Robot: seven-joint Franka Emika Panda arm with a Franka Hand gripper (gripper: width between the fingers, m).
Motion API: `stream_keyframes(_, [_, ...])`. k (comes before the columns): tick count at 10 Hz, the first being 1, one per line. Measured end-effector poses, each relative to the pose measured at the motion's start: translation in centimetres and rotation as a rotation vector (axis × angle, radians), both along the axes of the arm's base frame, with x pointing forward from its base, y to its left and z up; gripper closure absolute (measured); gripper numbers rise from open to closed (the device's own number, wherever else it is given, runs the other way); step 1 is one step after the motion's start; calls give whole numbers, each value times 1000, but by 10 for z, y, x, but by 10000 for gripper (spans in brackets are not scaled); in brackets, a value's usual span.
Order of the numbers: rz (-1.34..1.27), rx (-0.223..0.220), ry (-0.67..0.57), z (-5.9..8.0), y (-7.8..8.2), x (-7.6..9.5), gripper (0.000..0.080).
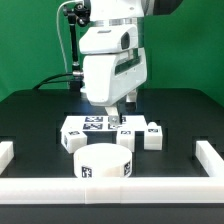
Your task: Assemble stool
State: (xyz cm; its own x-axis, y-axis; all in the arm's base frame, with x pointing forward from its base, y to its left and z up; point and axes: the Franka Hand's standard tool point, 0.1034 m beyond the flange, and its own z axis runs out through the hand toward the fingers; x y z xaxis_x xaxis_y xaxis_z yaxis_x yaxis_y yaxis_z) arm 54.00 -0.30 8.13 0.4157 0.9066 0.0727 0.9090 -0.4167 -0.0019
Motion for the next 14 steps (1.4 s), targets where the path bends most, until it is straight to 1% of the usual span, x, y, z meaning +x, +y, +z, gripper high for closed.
stream_keyframes(6, [5, -2, 2, -2, -2, -1, 150])
stream_keyframes(8, [174, -7, -11, -15, -18, 4, 150])
stream_keyframes(10, [325, -16, -5, -29, -29, 18, 150])
stream_keyframes(11, [336, -13, -2, -34, -32, 18, 150])
stream_keyframes(14, [330, -13, 0, -35, -33, 18, 150])
